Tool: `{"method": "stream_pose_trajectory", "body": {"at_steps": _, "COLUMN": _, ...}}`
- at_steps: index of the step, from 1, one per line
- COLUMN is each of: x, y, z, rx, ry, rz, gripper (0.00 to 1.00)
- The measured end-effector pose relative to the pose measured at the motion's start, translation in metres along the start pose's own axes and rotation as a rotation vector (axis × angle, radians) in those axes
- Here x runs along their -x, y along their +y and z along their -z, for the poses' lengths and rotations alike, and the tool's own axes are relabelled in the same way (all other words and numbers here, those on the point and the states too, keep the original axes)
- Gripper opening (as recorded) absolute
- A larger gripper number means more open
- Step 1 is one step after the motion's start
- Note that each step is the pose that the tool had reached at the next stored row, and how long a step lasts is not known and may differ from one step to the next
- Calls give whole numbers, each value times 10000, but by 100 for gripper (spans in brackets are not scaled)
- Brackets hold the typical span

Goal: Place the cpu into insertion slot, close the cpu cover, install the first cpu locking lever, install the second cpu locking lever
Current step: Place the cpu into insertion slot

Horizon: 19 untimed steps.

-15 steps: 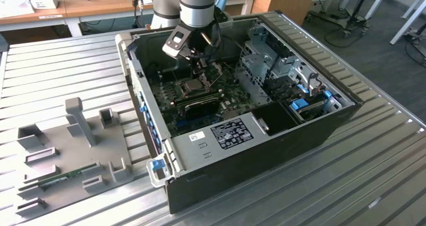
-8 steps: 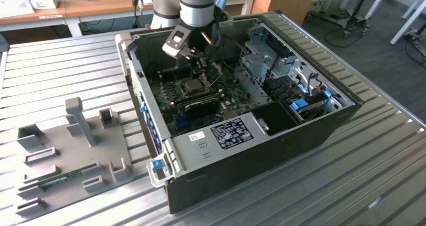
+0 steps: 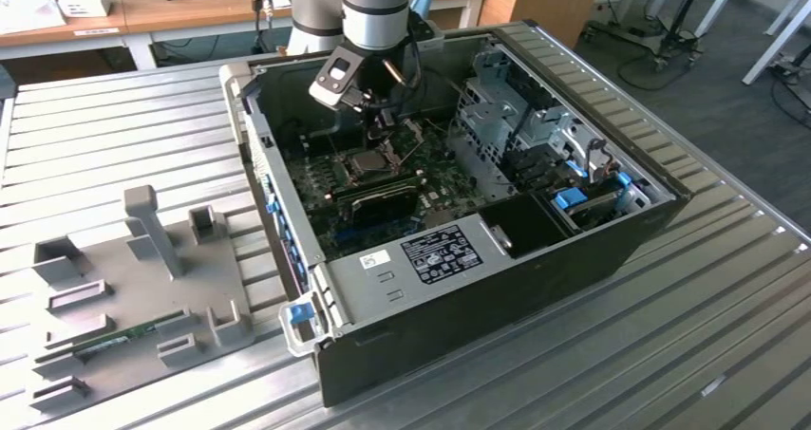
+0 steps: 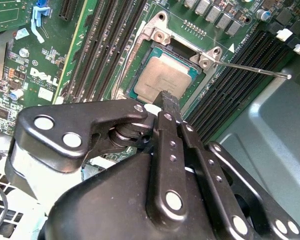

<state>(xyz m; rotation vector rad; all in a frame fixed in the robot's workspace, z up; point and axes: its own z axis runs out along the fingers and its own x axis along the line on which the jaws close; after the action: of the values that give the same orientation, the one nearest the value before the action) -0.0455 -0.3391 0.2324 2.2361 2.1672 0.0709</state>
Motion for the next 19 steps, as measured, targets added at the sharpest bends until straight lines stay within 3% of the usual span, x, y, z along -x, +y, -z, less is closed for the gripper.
{"method": "stream_pose_trajectory", "body": {"at_steps": 6, "x": 2, "y": 0, "z": 0, "rx": -1, "ry": -8, "rz": 1, "gripper": 11}}
{"method": "stream_pose_trajectory", "body": {"at_steps": 19, "x": 2, "y": 0, "z": -1, "rx": -112, "ry": -11, "rz": -1, "gripper": 11}}
